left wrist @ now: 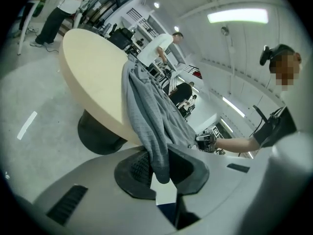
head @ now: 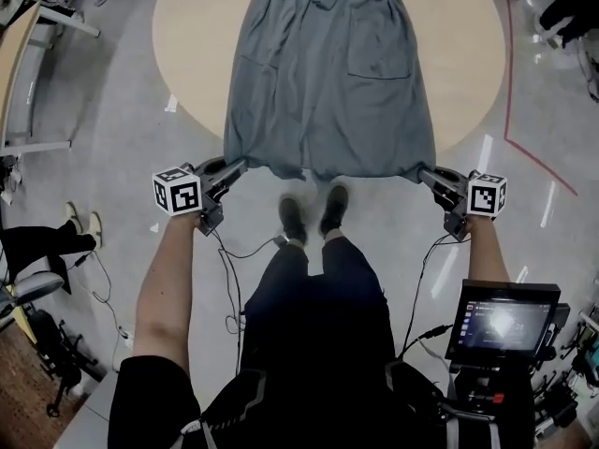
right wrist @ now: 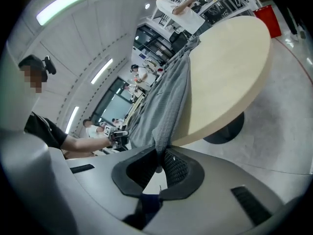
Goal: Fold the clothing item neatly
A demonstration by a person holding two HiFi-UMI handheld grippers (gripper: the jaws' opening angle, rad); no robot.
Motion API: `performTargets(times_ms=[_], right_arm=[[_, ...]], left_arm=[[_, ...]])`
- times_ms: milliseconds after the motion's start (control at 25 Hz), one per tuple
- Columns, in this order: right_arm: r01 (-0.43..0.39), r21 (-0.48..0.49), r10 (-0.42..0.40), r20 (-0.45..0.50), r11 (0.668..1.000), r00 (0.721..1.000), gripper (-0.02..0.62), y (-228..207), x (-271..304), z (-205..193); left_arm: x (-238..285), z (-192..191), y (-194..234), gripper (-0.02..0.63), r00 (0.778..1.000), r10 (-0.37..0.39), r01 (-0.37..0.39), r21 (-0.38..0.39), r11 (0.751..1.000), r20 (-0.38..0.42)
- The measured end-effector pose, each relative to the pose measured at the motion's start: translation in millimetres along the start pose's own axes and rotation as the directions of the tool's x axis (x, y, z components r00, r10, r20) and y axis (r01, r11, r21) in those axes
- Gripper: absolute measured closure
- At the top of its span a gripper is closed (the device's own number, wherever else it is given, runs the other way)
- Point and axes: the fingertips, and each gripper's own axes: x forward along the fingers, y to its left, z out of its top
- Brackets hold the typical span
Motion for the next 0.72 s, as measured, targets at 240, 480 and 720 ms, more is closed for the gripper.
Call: performTargets(times_ms=[240,480,720], right_arm=[[-0.057,-0.017,0.058,0.045,0.998,0.997,0.569,31,-3,22],[-0.097,-0.012,0.098,0.069,0.995,0.993,0.569,79,-13,62],[-0.177,-0.1,0.185,0.072,0.979,0.98,0.569,123,-18,162]], left_arm=[[-13,10,-29,0.574,0.996,-0.089,0.089,-0.01,0.996,-0.009],[-21,44,-80,0.574,0.982,-0.185,0.186,-0.049,0.981,0.027],[-10,132,-116,0.574,0.985,-0.17,0.169,-0.065,0.983,-0.011]])
